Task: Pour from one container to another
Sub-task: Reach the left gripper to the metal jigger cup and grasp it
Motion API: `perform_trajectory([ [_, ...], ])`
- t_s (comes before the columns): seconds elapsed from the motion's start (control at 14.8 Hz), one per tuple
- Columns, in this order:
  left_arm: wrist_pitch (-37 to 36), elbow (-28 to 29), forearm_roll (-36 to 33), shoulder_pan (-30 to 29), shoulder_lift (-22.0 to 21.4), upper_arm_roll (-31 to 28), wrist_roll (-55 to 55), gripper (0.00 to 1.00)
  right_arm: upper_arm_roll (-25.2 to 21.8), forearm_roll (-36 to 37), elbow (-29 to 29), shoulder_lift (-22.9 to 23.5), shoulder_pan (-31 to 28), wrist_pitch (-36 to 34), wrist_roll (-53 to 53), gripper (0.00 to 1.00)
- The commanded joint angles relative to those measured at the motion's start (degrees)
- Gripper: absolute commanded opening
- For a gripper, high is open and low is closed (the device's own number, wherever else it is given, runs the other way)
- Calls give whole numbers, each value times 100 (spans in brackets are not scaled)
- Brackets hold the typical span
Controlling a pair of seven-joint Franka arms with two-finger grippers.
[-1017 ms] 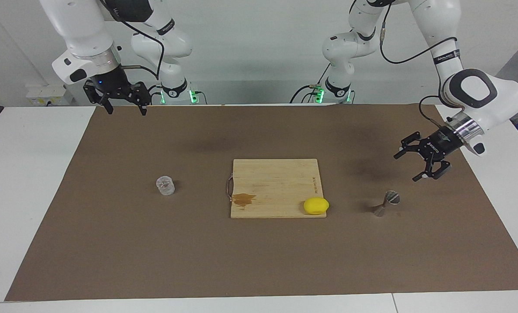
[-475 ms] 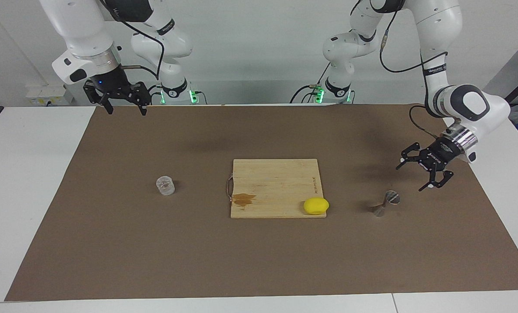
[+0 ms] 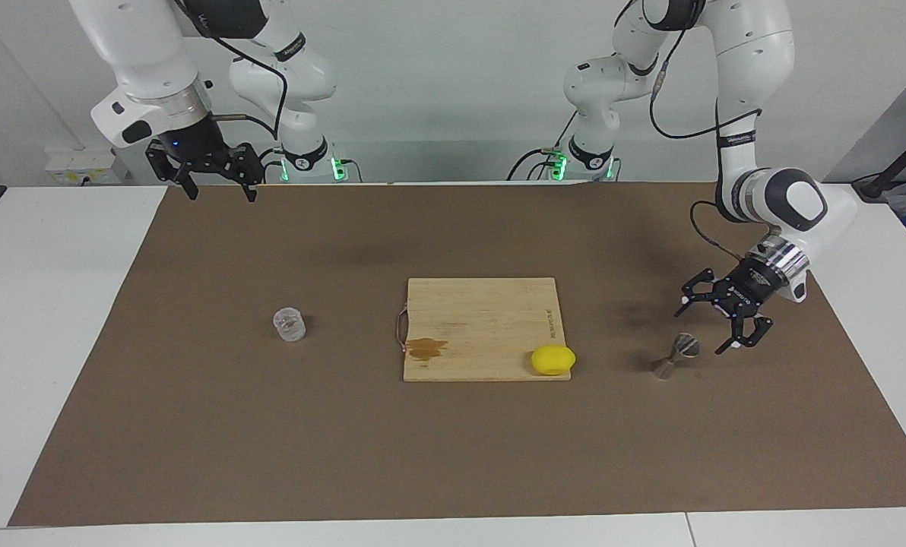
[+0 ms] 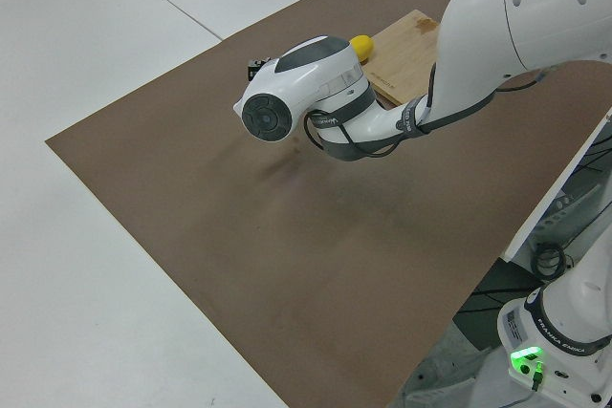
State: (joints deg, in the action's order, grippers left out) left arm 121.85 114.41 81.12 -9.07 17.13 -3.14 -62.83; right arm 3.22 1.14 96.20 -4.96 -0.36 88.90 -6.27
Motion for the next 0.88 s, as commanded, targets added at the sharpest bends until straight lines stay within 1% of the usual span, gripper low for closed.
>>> perform_trajectory([
  [0.0, 260, 55, 220, 133, 1, -46, -45, 100, 20, -87, 100, -84, -52, 57, -23, 99],
  [0.14, 374, 55, 352, 221, 71, -46, -36, 98, 20, -87, 100, -93, -52, 40, -23, 99],
  [0.54, 410, 73, 370, 257, 71, -46, -36, 84, 20, -87, 100, -93, -52, 49, -23, 99],
  [0.68, 410, 108, 361, 222, 71, -46, -36, 82, 20, -87, 109, -102, -52, 49, -14, 99],
  [0.75, 410, 108, 361, 213, 63, -46, -36, 80, 20, -87, 109, -102, -52, 49, -14, 99],
  [0.81, 410, 116, 361, 204, 63, -46, -36, 75, 20, -87, 109, -102, -52, 57, -14, 99],
])
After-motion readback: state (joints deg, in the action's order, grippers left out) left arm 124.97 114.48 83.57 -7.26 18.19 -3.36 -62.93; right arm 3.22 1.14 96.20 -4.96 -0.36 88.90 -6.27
